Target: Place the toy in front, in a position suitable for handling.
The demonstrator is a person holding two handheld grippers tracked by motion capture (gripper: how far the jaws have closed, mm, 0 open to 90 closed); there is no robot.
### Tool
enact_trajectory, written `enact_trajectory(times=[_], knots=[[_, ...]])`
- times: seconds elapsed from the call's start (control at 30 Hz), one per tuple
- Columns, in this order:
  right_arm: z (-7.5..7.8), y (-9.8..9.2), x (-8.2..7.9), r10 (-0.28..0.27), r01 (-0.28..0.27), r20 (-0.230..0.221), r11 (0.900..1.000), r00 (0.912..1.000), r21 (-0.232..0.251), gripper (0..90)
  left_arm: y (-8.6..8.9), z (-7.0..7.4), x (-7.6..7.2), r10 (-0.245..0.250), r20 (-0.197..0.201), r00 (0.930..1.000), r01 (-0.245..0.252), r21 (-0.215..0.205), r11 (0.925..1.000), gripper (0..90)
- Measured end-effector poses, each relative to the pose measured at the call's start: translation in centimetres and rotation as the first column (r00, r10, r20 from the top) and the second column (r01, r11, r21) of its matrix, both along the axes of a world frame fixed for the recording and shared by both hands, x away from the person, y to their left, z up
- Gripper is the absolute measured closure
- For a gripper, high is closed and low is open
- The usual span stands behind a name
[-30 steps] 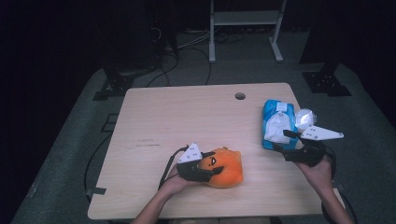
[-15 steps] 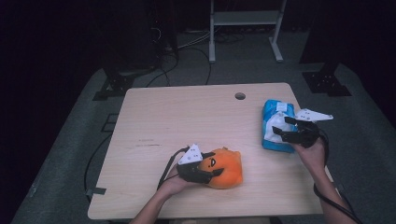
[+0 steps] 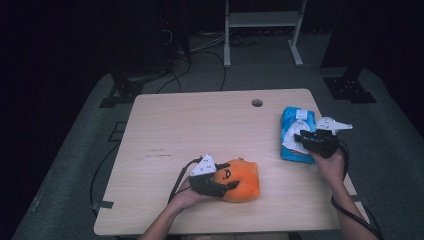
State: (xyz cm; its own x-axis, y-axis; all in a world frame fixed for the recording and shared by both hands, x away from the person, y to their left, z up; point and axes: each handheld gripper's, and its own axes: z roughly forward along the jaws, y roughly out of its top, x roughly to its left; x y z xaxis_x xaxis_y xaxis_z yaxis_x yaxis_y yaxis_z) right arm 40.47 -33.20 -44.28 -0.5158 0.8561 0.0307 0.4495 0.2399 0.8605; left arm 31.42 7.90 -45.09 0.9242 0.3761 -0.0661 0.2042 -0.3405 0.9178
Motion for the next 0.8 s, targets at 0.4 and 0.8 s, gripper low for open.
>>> enact_trajectory(times=[0.4, 0.8], knots=[[0.7, -0.6, -0.4, 0.015, -0.015, -0.015, 0.999, 0.9998, 0.052, 87.8, 0.0, -0.1, 0.0, 0.001, -0.001, 1.0, -0.001, -0.008, 1.0, 30.9], [1.7, -0.5, -1.8, 0.085, -0.084, -0.009, 0.991, 0.9963, 0.103, 88.6, 0.1, -0.2, 0.1, 0.0, -0.005, 1.0, 0.0, -0.018, 0.9998, 30.2]])
